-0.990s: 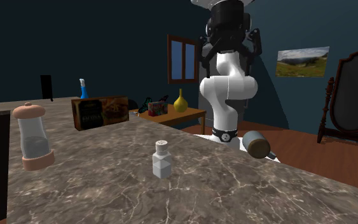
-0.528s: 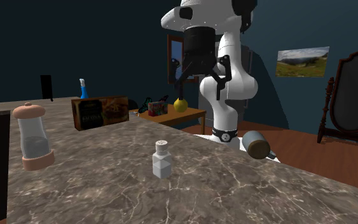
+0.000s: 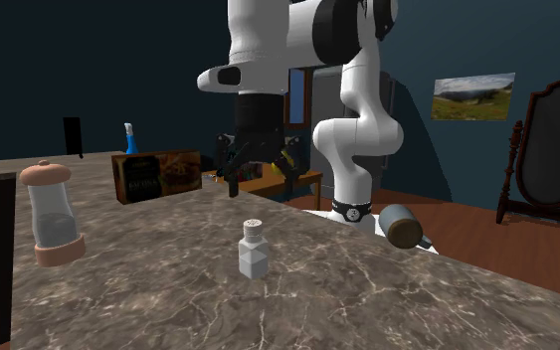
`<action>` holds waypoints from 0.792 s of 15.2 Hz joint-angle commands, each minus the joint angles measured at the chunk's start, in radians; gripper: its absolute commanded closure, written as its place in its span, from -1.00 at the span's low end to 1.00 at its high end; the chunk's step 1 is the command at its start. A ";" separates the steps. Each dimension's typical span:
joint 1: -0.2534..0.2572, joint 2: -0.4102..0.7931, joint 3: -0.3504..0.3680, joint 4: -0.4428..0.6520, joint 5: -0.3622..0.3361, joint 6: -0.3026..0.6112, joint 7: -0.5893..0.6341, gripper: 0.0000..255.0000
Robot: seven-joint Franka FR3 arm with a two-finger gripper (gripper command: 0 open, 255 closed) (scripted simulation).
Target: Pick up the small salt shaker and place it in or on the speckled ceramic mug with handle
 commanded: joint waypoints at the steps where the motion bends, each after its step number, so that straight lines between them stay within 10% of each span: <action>1: -0.006 0.033 -0.015 0.012 -0.002 0.020 -0.019 -1.00; 12: -0.003 0.094 -0.026 -0.041 0.010 0.132 -0.030 -1.00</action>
